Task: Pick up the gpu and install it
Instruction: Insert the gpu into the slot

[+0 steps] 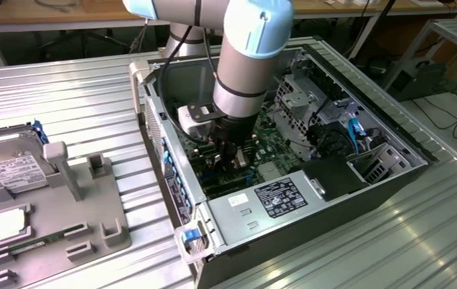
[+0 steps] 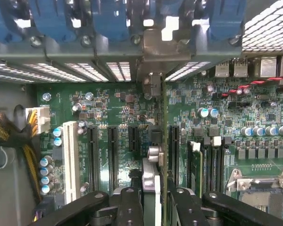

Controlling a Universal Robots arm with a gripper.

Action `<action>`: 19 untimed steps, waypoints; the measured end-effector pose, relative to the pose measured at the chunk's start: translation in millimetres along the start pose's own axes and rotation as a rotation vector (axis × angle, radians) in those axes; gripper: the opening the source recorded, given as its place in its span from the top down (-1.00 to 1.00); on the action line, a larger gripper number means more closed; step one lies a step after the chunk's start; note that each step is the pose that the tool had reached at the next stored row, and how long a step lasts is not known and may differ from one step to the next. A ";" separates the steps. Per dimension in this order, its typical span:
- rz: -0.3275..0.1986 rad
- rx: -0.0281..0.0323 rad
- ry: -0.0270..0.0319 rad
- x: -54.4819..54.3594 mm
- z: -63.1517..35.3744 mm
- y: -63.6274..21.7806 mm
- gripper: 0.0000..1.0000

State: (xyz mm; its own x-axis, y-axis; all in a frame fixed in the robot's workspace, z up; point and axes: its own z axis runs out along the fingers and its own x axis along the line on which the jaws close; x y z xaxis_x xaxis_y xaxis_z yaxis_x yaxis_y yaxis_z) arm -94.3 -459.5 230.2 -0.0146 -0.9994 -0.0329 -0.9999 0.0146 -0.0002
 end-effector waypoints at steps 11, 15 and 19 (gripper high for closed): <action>-0.001 0.0027 0.0012 -1.4 -49.2 -0.2 0.29; -0.001 0.0041 0.0016 -1.9 -64.7 -0.1 0.29; -0.001 0.0045 0.0012 -1.9 -64.7 -0.1 0.46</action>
State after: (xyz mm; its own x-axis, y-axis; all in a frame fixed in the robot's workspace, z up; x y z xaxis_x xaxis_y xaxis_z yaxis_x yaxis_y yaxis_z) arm -94.2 -459.7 294.9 -0.0137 -0.9994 -0.0317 -0.9999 0.0139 -0.0048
